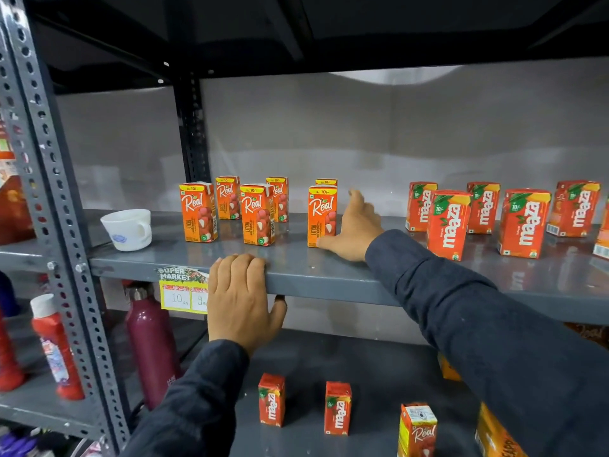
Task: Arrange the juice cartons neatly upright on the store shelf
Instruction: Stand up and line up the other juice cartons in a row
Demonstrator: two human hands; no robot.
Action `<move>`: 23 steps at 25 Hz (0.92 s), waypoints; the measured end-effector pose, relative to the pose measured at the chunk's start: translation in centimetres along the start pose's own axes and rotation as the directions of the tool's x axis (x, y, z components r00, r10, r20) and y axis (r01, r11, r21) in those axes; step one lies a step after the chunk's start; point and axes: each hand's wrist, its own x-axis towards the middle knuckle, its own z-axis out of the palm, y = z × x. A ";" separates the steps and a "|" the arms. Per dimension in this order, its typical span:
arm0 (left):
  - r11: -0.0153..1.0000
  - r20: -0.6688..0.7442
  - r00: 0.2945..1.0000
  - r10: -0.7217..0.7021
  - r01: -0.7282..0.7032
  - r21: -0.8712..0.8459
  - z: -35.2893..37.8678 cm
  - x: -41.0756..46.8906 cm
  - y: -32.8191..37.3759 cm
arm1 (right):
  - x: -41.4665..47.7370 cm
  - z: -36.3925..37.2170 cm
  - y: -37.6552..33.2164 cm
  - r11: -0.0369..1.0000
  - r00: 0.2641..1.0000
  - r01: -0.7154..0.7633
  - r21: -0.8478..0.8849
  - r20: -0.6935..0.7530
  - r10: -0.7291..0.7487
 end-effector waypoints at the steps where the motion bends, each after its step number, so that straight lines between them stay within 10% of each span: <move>1: 1.000 -0.022 1.000 0.004 -0.004 -0.004 0.3 0.0 -0.1 | -0.3 -0.3 -0.3 0.988 0.966 0.150 0.016 -0.215 -0.143; 4: 1.000 -0.074 0.997 0.005 -0.006 -0.018 1.0 0.0 -0.2 | -0.8 -0.3 -2.8 0.786 0.704 0.618 0.014 -0.455 -0.546; 10: 0.997 -0.174 0.984 0.029 -0.042 -0.070 1.9 0.0 -0.8 | 1.4 5.1 -9.3 0.952 0.962 0.221 0.210 0.113 -0.248; 23: 0.997 -0.154 0.988 0.029 -0.039 -0.062 1.6 0.0 -0.6 | 1.7 6.4 -8.8 0.983 0.976 0.090 0.162 0.183 -0.120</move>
